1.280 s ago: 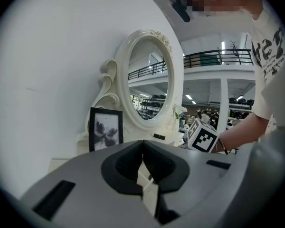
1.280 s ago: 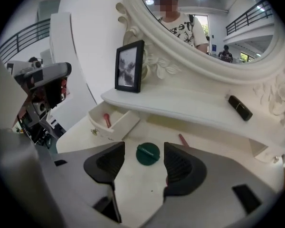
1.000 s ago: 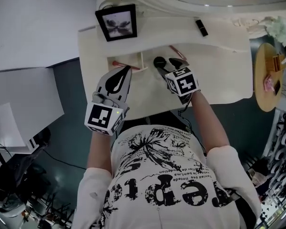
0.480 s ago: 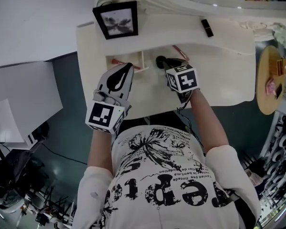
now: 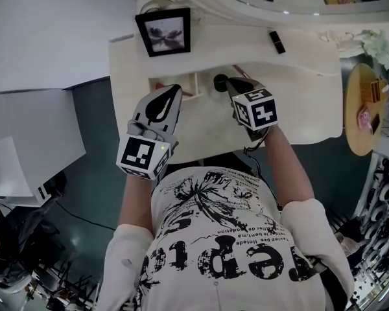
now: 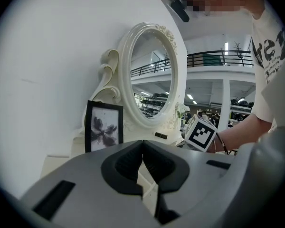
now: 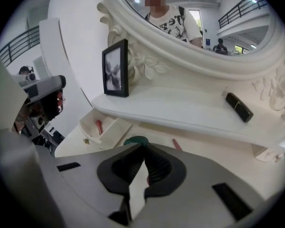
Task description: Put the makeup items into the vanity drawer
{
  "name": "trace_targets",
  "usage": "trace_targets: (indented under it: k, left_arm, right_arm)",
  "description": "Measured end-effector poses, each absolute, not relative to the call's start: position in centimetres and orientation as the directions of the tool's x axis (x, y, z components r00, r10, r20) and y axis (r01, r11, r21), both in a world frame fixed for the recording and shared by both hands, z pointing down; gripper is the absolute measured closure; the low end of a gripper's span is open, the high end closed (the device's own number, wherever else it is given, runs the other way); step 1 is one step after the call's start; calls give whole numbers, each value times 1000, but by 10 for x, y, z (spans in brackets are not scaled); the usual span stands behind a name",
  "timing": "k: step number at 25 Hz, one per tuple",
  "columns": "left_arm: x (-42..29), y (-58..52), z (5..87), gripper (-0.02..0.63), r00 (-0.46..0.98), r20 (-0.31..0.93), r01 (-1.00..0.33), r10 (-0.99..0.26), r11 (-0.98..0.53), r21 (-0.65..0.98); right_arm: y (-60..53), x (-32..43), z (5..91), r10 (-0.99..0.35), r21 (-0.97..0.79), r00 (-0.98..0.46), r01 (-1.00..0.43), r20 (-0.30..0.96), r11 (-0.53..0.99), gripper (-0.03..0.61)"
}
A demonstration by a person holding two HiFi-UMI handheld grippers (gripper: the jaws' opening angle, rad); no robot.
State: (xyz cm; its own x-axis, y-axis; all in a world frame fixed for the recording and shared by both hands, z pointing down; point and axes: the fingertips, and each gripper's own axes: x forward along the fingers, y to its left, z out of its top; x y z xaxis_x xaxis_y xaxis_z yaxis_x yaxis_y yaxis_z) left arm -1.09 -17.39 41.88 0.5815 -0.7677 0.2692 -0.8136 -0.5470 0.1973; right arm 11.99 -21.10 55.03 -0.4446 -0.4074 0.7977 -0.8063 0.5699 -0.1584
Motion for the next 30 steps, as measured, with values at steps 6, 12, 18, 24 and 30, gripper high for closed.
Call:
trace_targets:
  k: [6, 12, 18, 24, 30]
  left_arm:
    - [-30, -160, 396, 600, 574, 232, -819, -785, -549, 167]
    - [-70, -143, 384, 600, 509, 227, -861, -830, -490, 139]
    - [-107, -122, 387, 600, 437, 245, -899, -866, -414, 141]
    - [-132, -104, 396, 600, 376, 261, -926, -889, -348, 148]
    - [-143, -92, 400, 600, 356, 268, -933, -895, -325, 155]
  right_arm:
    - [-208, 88, 506, -443, -141, -498, -768, 746, 625, 549]
    - [-200, 28, 496, -410, -141, -559, -698, 721, 702, 549]
    - [-186, -24, 506, -335, -180, -604, -633, 724, 753, 546]
    - [-181, -57, 519, -313, -194, -627, -605, 713, 772, 538]
    - [-180, -59, 523, -328, -204, -609, -640, 722, 741, 344]
